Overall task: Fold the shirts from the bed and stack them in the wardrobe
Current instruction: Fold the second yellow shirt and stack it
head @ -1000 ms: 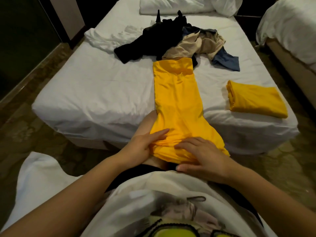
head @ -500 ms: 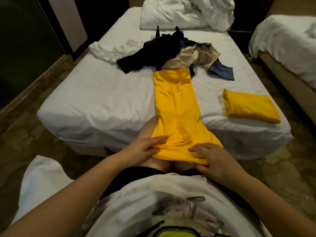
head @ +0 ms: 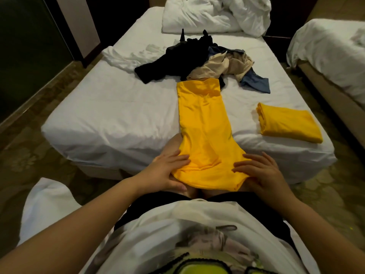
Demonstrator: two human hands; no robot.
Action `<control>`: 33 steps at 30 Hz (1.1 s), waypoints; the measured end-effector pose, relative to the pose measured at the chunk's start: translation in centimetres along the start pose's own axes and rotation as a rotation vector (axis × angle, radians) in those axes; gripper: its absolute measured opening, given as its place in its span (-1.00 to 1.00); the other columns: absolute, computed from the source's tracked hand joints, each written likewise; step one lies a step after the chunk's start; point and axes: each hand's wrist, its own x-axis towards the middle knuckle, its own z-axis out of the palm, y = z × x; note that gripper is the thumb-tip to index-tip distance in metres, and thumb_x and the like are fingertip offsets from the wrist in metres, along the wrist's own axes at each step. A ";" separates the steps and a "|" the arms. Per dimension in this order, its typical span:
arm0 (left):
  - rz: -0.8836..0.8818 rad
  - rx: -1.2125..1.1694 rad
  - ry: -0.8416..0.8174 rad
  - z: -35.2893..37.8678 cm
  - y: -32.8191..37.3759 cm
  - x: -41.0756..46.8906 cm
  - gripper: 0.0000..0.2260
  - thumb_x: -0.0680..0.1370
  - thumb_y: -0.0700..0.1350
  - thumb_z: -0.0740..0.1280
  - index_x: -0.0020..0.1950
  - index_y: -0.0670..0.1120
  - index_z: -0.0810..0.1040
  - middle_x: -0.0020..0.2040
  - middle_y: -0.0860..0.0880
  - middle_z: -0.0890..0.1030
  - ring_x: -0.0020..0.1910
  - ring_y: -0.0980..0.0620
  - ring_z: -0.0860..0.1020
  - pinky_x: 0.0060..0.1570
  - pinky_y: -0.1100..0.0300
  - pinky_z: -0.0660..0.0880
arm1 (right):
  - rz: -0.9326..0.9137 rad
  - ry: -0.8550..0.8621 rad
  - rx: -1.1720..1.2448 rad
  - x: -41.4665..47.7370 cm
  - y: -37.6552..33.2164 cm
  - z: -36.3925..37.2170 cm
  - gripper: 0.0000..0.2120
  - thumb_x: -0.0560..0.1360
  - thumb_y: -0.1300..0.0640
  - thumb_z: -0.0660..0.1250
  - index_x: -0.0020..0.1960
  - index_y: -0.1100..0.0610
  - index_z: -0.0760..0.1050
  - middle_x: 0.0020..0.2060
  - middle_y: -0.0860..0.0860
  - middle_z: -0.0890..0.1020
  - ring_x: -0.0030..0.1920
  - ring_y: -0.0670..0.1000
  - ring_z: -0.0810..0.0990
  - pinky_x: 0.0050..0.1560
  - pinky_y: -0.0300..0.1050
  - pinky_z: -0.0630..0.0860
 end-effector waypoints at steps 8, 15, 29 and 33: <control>0.056 -0.114 0.268 -1.0 0.0 -0.6 -0.29 0.50 0.38 -0.04 0.13 -0.15 0.61 0.14 -0.18 0.62 0.11 0.05 0.51 0.05 0.34 0.34 | 0.068 0.090 0.311 2.4 -2.3 -2.5 -0.85 0.48 -0.17 0.22 -0.01 -0.39 0.50 -0.02 -0.21 0.60 0.10 -0.43 0.45 0.20 -0.27 0.32; 0.136 -0.135 0.383 -4.6 0.8 -2.1 -0.47 0.53 0.32 0.01 0.17 0.00 0.56 -0.03 0.17 0.59 -0.07 0.28 0.48 -0.14 0.50 0.34 | 0.085 0.117 0.436 2.5 -4.7 -3.4 -0.80 0.46 -0.23 0.24 0.07 -0.40 0.50 -0.01 -0.40 0.59 0.07 -0.25 0.58 0.32 -0.16 0.33; -0.120 -0.847 -0.182 -6.2 3.2 -3.4 -0.58 0.11 0.39 0.47 -0.16 0.21 0.69 -0.11 0.22 0.67 -0.05 0.32 0.58 -0.03 0.45 0.43 | 0.250 -0.278 0.460 1.9 -5.9 -5.4 0.01 0.05 -0.65 0.15 -0.11 0.29 0.62 -0.16 0.25 0.65 -0.11 0.26 0.61 0.02 0.20 0.53; -0.246 -0.930 -0.106 -5.6 2.2 -1.8 -0.38 -0.01 0.34 0.55 -0.11 -0.02 0.70 -0.08 0.05 0.69 -0.06 0.18 0.61 -0.07 0.37 0.49 | 0.382 -0.276 0.457 2.9 -4.6 -5.5 -0.24 0.11 -0.57 0.26 -0.14 0.09 0.66 -0.17 0.23 0.66 -0.08 0.28 0.61 0.03 0.29 0.50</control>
